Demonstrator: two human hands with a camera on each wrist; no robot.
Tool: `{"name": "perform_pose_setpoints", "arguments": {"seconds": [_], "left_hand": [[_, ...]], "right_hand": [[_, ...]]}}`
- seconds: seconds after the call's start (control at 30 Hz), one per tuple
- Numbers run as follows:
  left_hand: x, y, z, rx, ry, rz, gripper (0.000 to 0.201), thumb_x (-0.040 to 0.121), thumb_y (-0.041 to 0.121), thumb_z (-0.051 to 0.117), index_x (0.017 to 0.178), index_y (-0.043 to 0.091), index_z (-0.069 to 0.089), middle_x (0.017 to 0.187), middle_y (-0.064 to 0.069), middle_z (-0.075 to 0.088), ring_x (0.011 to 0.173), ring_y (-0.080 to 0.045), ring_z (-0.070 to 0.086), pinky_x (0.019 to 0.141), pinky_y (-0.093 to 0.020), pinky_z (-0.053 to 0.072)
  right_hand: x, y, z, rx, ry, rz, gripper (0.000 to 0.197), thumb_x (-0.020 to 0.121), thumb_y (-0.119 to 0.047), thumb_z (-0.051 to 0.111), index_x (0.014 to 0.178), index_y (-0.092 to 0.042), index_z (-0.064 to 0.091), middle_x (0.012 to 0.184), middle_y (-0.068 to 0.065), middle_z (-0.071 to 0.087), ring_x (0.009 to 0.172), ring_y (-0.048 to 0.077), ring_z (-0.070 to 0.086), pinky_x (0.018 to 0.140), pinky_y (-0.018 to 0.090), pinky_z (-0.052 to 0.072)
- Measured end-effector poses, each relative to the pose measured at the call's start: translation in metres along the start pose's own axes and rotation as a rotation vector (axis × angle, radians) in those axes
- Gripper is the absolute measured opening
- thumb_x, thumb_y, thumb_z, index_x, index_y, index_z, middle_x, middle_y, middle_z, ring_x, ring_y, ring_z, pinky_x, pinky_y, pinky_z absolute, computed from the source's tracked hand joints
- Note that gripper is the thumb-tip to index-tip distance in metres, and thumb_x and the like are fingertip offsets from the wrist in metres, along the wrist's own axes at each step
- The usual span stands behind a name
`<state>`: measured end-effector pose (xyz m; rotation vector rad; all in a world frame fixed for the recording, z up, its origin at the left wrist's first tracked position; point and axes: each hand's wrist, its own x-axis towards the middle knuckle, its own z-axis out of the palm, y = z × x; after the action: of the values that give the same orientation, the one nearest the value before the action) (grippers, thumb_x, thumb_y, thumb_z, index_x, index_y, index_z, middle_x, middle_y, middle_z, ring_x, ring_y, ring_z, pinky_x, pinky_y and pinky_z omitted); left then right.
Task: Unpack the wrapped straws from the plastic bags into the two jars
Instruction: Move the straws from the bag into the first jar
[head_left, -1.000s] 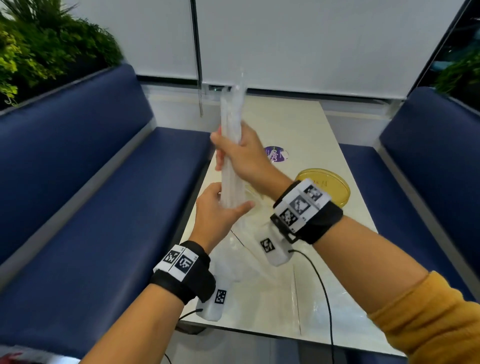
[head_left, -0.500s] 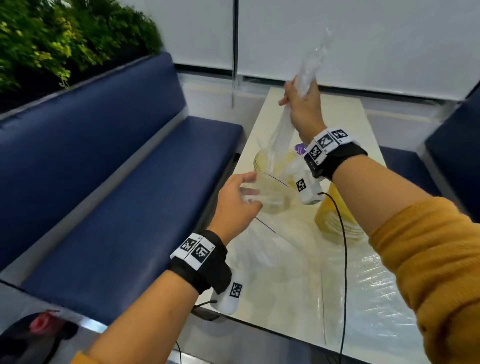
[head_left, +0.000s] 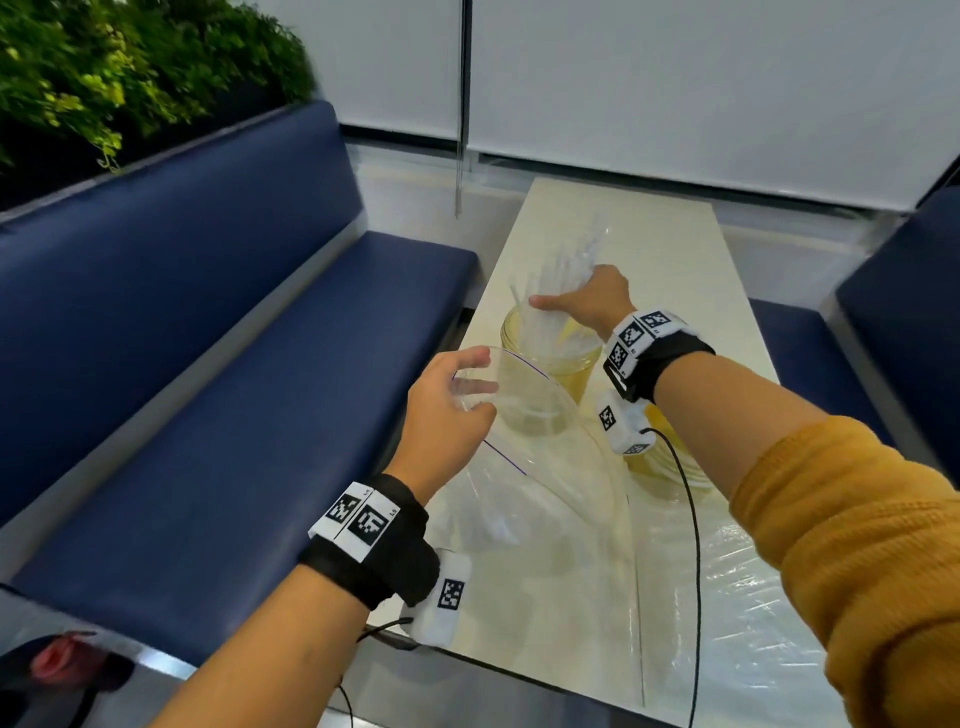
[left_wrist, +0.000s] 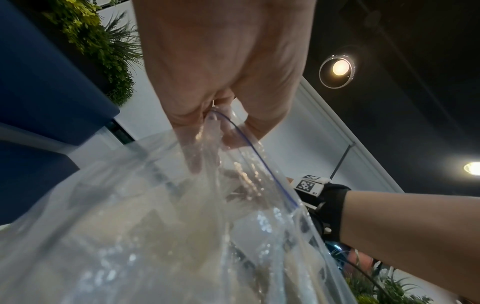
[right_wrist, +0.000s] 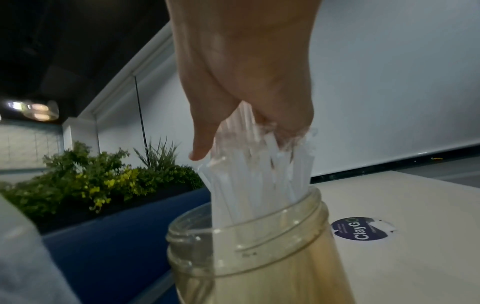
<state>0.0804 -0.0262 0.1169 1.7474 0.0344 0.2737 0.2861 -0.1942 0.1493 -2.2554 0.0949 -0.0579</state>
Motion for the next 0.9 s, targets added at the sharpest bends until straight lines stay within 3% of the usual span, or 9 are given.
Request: {"name": "perform_pose_setpoints", "arguments": {"seconds": [0.17, 0.23, 0.3, 0.43, 0.57, 0.63, 0.7, 0.83, 0.9], "left_hand": [[0.002, 0.000, 0.001, 0.005, -0.019, 0.000, 0.055, 0.085, -0.011, 0.060, 0.126, 0.025, 0.060, 0.128, 0.007, 0.061, 0.100, 0.000, 0.070, 0.076, -0.017, 0.057], [0.003, 0.000, 0.002, 0.008, -0.022, -0.002, 0.054, 0.085, -0.011, 0.060, 0.127, 0.024, 0.060, 0.127, 0.007, 0.062, 0.101, -0.002, 0.071, 0.075, -0.018, 0.057], [0.004, 0.001, 0.004, 0.014, -0.030, -0.006, 0.054, 0.085, -0.011, 0.060, 0.128, 0.021, 0.061, 0.127, 0.007, 0.062, 0.101, -0.004, 0.071, 0.074, -0.017, 0.056], [0.007, 0.004, 0.006, 0.016, -0.055, -0.011, 0.054, 0.085, -0.011, 0.059, 0.130, 0.019, 0.060, 0.129, 0.007, 0.062, 0.103, -0.005, 0.071, 0.076, -0.019, 0.056], [0.010, 0.009, 0.006, 0.029, -0.076, -0.007, 0.054, 0.085, -0.012, 0.058, 0.131, 0.017, 0.060, 0.131, 0.007, 0.061, 0.106, -0.008, 0.070, 0.081, -0.019, 0.058], [0.010, 0.010, 0.006, 0.034, -0.082, -0.005, 0.054, 0.085, -0.013, 0.058, 0.130, 0.017, 0.060, 0.132, 0.006, 0.061, 0.106, -0.009, 0.070, 0.081, -0.018, 0.058], [0.010, 0.009, 0.007, 0.036, -0.085, -0.008, 0.054, 0.086, -0.013, 0.057, 0.130, 0.017, 0.061, 0.132, 0.007, 0.061, 0.106, -0.008, 0.070, 0.079, -0.018, 0.058], [0.009, 0.007, 0.005, 0.036, -0.090, -0.013, 0.054, 0.086, -0.014, 0.056, 0.130, 0.017, 0.060, 0.133, 0.007, 0.061, 0.106, -0.008, 0.070, 0.079, -0.022, 0.060], [0.008, 0.006, 0.003, 0.040, -0.092, -0.011, 0.054, 0.086, -0.014, 0.056, 0.131, 0.018, 0.060, 0.133, 0.007, 0.061, 0.106, -0.008, 0.070, 0.081, -0.019, 0.059]], "right_hand": [[0.000, -0.009, -0.014, 0.288, 0.229, -0.332, 0.121, 0.055, -0.041, 0.096, 0.151, -0.025, 0.025, 0.129, 0.005, 0.052, 0.119, 0.018, 0.051, 0.102, 0.029, 0.045], [0.005, -0.012, -0.015, 0.154, 0.298, -0.497, 0.095, 0.072, -0.045, 0.085, 0.149, -0.023, 0.034, 0.132, 0.003, 0.052, 0.122, 0.016, 0.049, 0.102, 0.024, 0.040], [0.007, -0.015, -0.013, -0.116, 0.169, -0.588, 0.058, 0.095, -0.042, 0.062, 0.144, -0.014, 0.048, 0.140, 0.007, 0.054, 0.131, 0.022, 0.048, 0.108, 0.029, 0.035], [-0.004, -0.005, 0.002, -0.751, -0.365, -0.489, 0.049, 0.108, -0.036, 0.036, 0.127, 0.000, 0.062, 0.130, 0.019, 0.062, 0.121, 0.037, 0.057, 0.103, 0.042, 0.044], [0.000, -0.007, 0.005, -0.551, 0.081, -0.594, 0.038, 0.099, -0.045, 0.049, 0.107, -0.016, 0.073, 0.113, 0.007, 0.065, 0.107, 0.028, 0.061, 0.088, 0.039, 0.051], [0.005, -0.014, 0.004, -0.564, 0.255, -0.662, 0.035, 0.097, -0.044, 0.053, 0.110, -0.017, 0.071, 0.121, 0.008, 0.059, 0.115, 0.028, 0.053, 0.092, 0.039, 0.047], [0.011, -0.016, 0.005, -0.712, 0.184, -0.607, 0.048, 0.098, -0.047, 0.048, 0.130, -0.013, 0.061, 0.140, 0.012, 0.050, 0.132, 0.031, 0.044, 0.107, 0.043, 0.039], [0.016, -0.006, 0.008, -0.823, -0.265, -0.311, 0.067, 0.106, -0.052, 0.027, 0.148, -0.003, 0.041, 0.151, 0.018, 0.044, 0.139, 0.033, 0.043, 0.114, 0.042, 0.033], [0.014, -0.004, 0.001, -0.740, -0.128, -0.424, 0.065, 0.105, -0.052, 0.024, 0.146, -0.006, 0.046, 0.148, 0.017, 0.048, 0.137, 0.032, 0.044, 0.113, 0.044, 0.033]]}}
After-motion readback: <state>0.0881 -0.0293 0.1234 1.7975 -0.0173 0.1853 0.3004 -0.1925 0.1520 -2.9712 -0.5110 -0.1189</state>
